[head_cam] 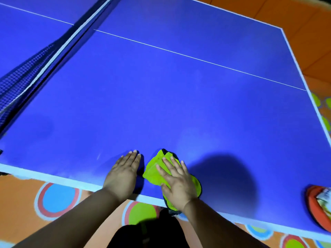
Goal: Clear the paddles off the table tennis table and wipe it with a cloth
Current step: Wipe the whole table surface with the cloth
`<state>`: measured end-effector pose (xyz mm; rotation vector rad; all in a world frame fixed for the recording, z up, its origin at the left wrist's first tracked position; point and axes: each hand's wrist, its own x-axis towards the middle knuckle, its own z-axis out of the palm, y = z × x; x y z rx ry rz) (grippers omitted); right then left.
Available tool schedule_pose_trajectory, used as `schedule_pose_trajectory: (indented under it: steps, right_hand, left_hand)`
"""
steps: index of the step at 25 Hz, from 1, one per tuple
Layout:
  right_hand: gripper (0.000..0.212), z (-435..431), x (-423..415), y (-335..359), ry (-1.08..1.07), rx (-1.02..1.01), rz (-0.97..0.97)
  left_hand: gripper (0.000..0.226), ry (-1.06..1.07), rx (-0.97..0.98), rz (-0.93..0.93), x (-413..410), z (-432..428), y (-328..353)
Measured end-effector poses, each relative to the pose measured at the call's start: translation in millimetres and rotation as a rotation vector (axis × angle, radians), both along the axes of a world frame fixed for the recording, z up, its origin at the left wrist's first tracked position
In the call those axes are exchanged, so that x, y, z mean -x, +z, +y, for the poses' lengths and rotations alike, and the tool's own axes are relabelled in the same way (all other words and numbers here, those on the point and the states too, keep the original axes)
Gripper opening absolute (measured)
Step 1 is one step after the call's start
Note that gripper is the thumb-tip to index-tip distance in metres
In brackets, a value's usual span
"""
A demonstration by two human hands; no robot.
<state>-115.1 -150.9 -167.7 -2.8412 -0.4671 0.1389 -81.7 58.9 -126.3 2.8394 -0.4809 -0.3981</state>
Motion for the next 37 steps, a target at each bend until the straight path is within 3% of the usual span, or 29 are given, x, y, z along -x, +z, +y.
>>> schedule_pose_trajectory:
  steps: [8,10,16,21,26,31,37]
  right_hand:
    - [0.064,-46.0,-145.8,-8.9,-0.016,-0.003,-0.063]
    - [0.063,-56.8,-187.2,-11.4,-0.010,0.004,-0.067]
    - [0.066,-102.5,-333.7,-12.9,0.043,0.040,-0.035]
    - [0.063,-128.7,-442.5,-16.6,0.040,0.068,-0.047]
    - [0.059,-155.5,-540.4,-23.8,-0.027,0.093,-0.046]
    - [0.058,-190.6,-598.8,-23.8,0.018,0.066,-0.024]
    - [0.066,-260.9,-595.0,-20.8,-0.079,0.038,-0.012]
  left_hand:
    - [0.069,0.108,-0.034,0.026,-109.3,-53.9,-2.3]
    - [0.061,0.136,-0.034,0.044,-143.0,-76.3,-3.4]
    - [0.075,0.285,-0.045,0.061,-248.4,-133.1,-10.2]
    - [0.110,0.224,-0.132,0.147,-319.0,-181.1,-12.0]
    - [0.104,0.147,-0.351,0.203,-352.3,-212.4,-14.6]
    - [0.089,0.106,-0.549,0.282,-368.5,-232.4,-12.5]
    - [0.104,0.084,-0.624,0.297,-370.1,-236.3,-11.0]
